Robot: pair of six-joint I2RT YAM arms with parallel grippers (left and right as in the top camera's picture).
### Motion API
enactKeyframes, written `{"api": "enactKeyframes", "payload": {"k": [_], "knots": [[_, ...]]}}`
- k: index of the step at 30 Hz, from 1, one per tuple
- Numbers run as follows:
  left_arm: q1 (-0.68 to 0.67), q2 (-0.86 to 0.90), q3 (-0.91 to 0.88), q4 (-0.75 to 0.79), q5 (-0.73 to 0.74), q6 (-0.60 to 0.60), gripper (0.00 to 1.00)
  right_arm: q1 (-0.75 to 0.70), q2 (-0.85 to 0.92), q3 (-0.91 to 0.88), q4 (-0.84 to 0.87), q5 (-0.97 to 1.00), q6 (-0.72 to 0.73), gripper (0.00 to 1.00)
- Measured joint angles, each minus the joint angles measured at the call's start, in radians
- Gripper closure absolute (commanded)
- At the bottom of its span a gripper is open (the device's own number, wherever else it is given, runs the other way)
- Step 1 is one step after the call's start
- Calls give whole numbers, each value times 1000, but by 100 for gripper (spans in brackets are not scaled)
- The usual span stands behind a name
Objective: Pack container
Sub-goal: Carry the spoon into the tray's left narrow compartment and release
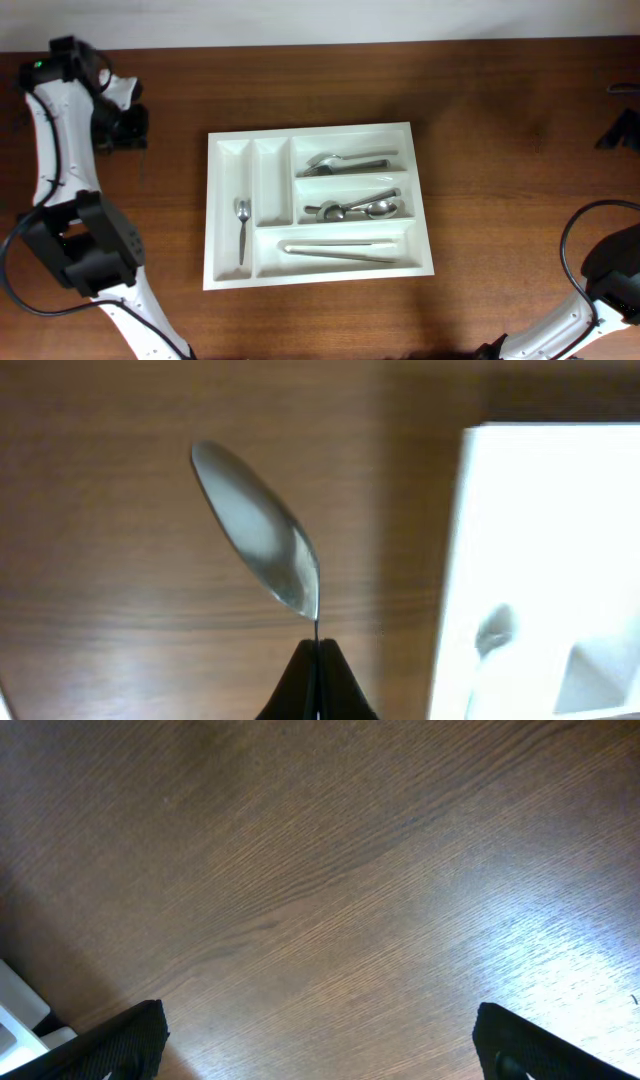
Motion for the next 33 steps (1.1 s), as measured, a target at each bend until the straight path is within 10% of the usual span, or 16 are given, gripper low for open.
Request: {"api": "enactKeyframes", "payload": {"k": [33], "knots": [[-401,0,6,-249,-21,-392,92,0,0,0,0,0,0,1]]}}
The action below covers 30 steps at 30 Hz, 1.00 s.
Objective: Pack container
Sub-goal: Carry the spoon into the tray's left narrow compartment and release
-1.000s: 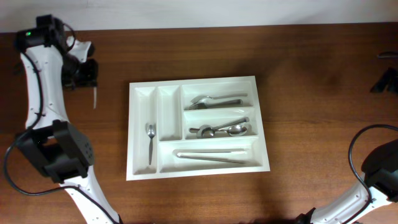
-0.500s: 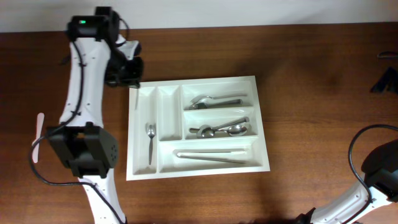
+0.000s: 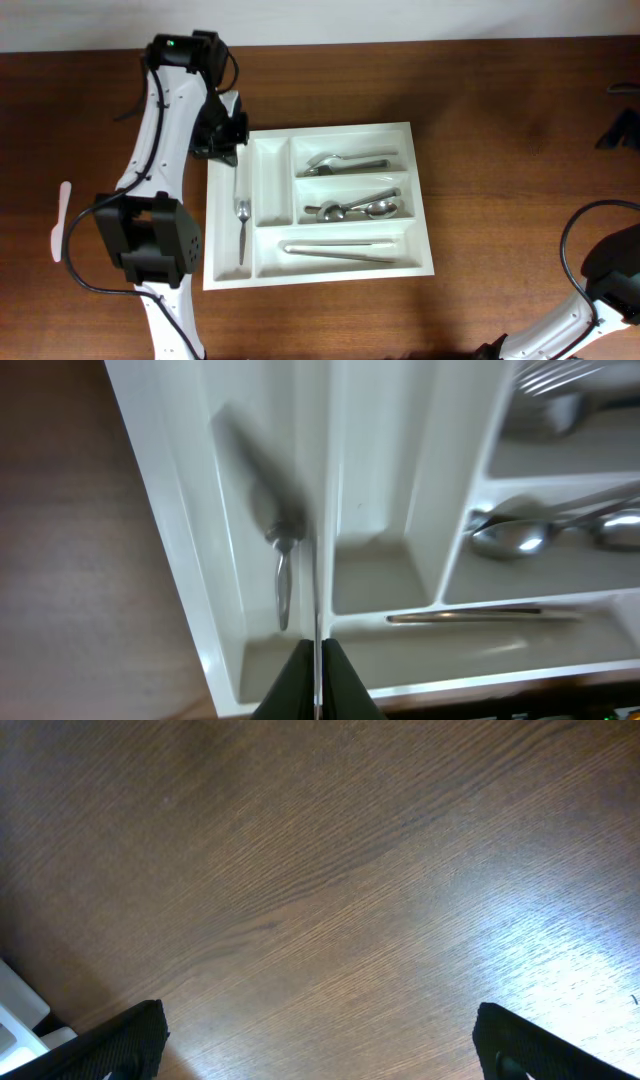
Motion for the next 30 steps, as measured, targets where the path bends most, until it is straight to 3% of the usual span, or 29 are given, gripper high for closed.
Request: {"api": "enactKeyframes", "payload": {"k": [8,11,13,15,16,18,19,21,30], "knots": [[-1,0,-119,72,-8,-18,86,0,0,0,0,0,0,1],[-1,0,-134,89,-8,-20,76,0,0,0,0,0,0,1],[-1,0,-136,119,-14,-22,61,0,0,0,0,0,0,1],[0,0,-136,150,-24,-14,24,0,0,0,0,0,0,1],[1,0,-135,159,-26,-10,13,0,0,0,0,0,0,1],[9,1,-122,172,-30,7,13,0,0,0,0,0,0,1],[17,1,-107,169,-36,14,5,0,0,0,0,0,0,1],[42,1,-68,150,-66,24,1,0,0,0,0,0,-1,1],[293,1,47,29,-329,47,1,0,0,0,0,0,0,1]]}}
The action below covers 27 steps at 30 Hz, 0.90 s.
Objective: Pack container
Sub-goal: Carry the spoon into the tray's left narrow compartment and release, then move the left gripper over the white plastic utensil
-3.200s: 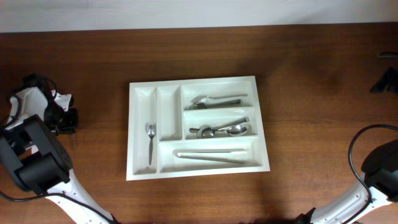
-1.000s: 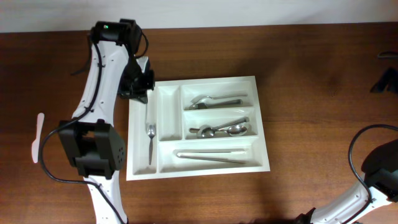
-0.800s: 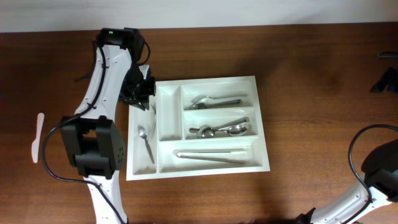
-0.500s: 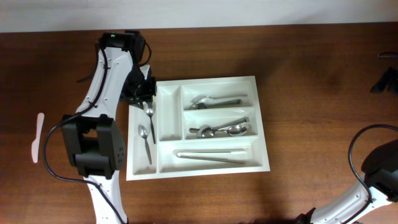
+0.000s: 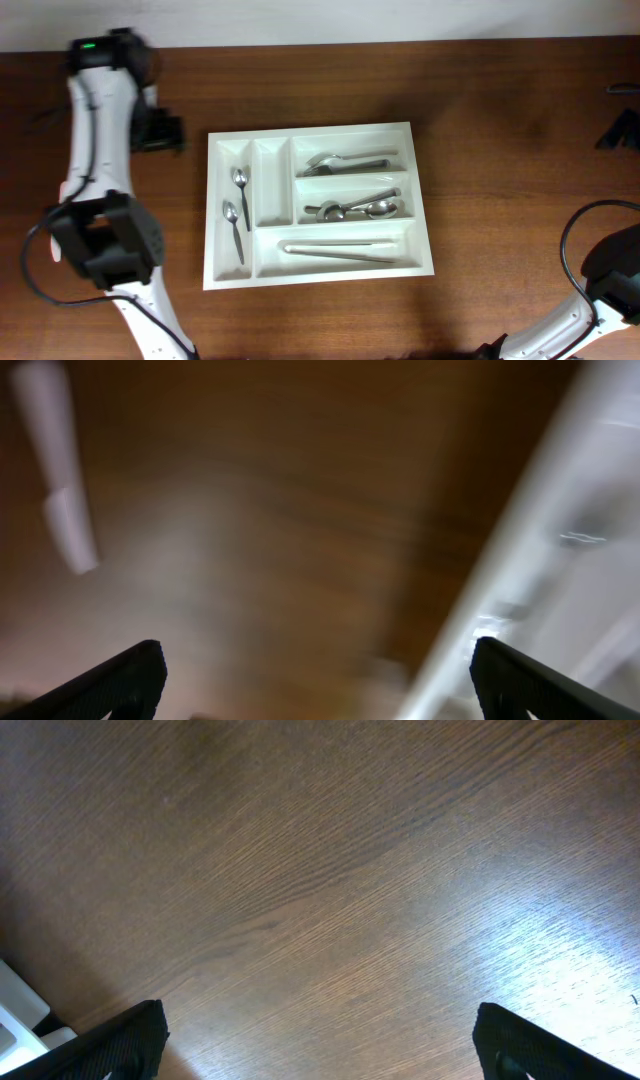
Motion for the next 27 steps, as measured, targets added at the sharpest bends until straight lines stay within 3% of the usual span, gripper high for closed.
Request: {"api": "enactKeyframes", "payload": {"k": [9,12,17,27], "knots": [[265,0,0,81,-67,44,1,0,0,0,0,0,0,1],[328,0,0,126,-43,122,1,0,0,0,0,0,0,1],[385,0,0,212,68,302,1,0,0,0,0,0,0,1],[430,50,1,356,125,417,1,0,0,0,0,0,0,1]]}}
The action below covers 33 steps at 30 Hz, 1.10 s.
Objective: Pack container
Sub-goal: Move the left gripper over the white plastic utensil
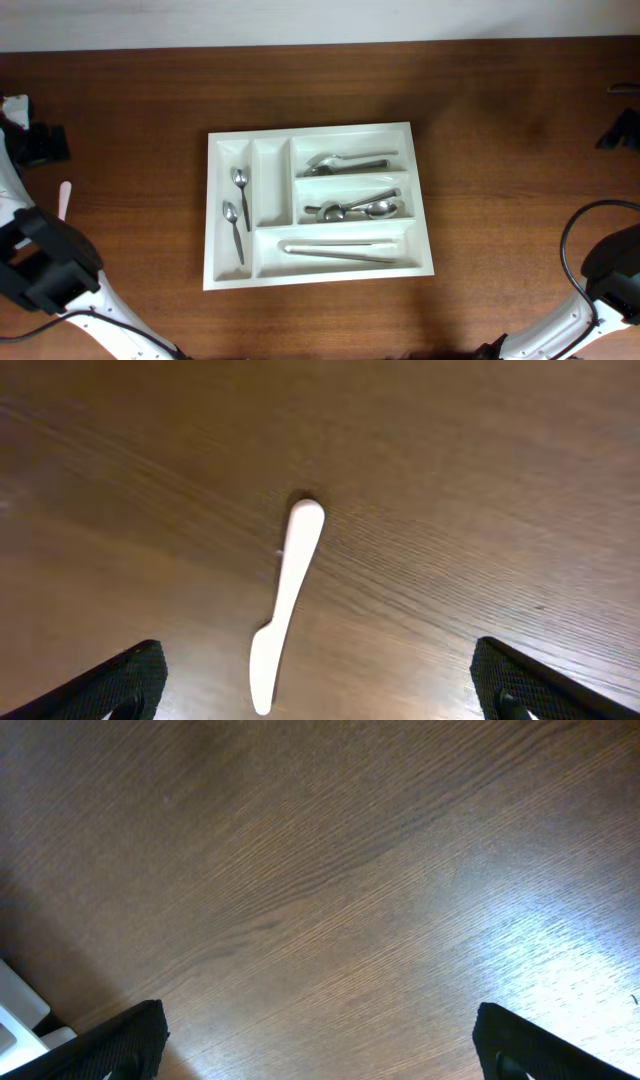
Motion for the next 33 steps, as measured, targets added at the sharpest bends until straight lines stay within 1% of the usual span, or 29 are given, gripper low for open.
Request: {"api": "enactKeyframes", "payload": {"k": [5,9,15,21,33], "knots": [[1,150,0,2,4,12,1,0,0,0,0,0,0,1],[2,210,0,11,4,35,1,0,0,0,0,0,0,1],[3,215,0,14,5,79,1,0,0,0,0,0,0,1],[16,220,0,-67,6,93,1,0,0,0,0,0,0,1],[107,231,0,-78,26,100,1,0,0,0,0,0,0,1]]}}
